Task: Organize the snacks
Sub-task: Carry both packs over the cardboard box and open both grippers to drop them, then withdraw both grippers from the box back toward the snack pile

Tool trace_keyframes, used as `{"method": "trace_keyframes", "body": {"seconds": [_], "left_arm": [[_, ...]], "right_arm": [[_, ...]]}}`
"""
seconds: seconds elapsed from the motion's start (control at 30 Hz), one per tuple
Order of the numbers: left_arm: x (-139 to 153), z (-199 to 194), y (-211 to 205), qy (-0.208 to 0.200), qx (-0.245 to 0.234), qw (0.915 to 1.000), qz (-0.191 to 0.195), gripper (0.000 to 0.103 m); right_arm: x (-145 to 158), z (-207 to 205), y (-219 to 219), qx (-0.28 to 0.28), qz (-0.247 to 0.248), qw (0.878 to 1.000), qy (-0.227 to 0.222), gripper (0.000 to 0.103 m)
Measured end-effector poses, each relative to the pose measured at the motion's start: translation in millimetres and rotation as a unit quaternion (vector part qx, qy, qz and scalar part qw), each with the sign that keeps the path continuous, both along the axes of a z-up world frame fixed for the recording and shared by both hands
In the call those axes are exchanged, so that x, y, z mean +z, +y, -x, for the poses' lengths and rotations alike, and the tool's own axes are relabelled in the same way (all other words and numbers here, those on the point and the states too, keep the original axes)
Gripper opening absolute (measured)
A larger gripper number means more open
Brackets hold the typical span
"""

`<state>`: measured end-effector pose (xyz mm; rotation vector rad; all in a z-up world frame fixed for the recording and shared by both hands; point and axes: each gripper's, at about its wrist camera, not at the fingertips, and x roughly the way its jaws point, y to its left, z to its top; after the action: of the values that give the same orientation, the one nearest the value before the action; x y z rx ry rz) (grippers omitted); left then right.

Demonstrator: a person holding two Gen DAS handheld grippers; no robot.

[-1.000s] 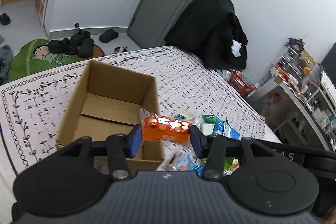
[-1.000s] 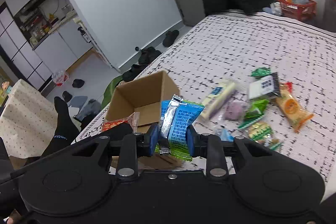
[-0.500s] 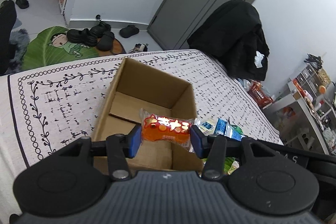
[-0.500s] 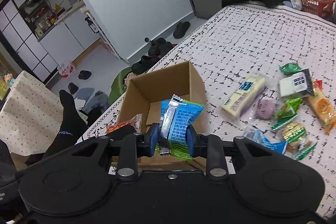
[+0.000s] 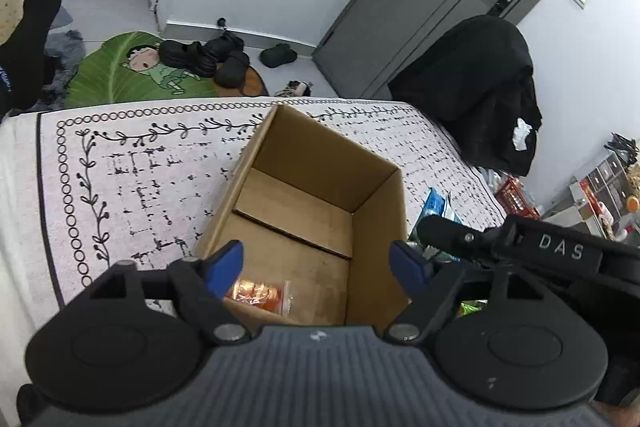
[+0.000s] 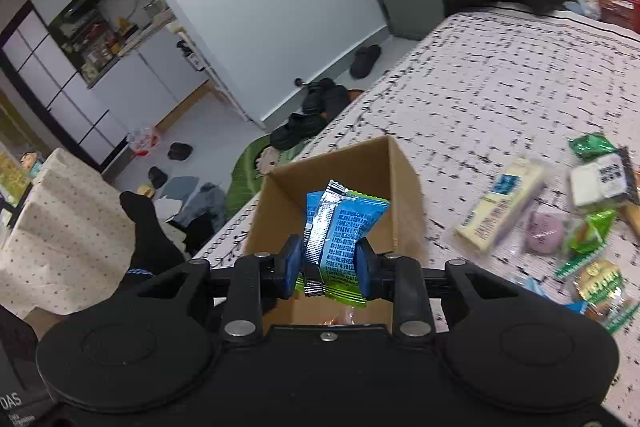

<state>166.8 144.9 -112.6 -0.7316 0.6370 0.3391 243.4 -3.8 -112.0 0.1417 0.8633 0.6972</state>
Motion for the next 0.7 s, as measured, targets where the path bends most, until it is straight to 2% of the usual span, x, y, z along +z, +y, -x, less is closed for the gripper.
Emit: {"method": "trace_keyframes", "body": {"seconds": [0.1,0.13,0.17,0.2,0.27,0.3,0.43,0.53,0.7], "left_arm": [[2,2,0,0.01,0.015,0.9998,-0.011,0.085],[2,2,1,0.013,0.019,0.9997,-0.013,0.086],[2,3,1,0.015,0.021,0.9996,-0.012,0.087],[2,3,2,0.018,0.024,0.9995,-0.011,0.087],[2,3,1,0.022,0.029,0.9992,-0.015,0.089],[3,4,-1,0.025,0.033,0.999,-0.019,0.09],[11,4,-9,0.025,0.03,0.9989,-0.027,0.097],[15,3,-16,0.027,0.025,0.9987,-0.034,0.102],[23,-1,-31,0.021,0.002,0.9989,-0.042,0.103]], "right_arm": [[-2,-4,3,0.008,-0.004,1.0,0.016,0.034],[-3,-4,3,0.01,-0.008,1.0,0.02,0.043],[-2,-4,3,0.012,-0.011,1.0,0.021,0.057],[0,-2,1,0.01,-0.012,1.0,0.02,0.063],[4,2,-3,0.008,-0.013,1.0,0.008,0.081],[6,4,-5,0.004,-0.011,1.0,0.002,0.085],[12,9,-23,-0.014,-0.007,1.0,-0.004,0.088],[15,10,-39,-0.037,0.007,0.999,-0.008,0.098],[20,13,-64,-0.071,0.025,0.997,-0.025,0.1]]}}
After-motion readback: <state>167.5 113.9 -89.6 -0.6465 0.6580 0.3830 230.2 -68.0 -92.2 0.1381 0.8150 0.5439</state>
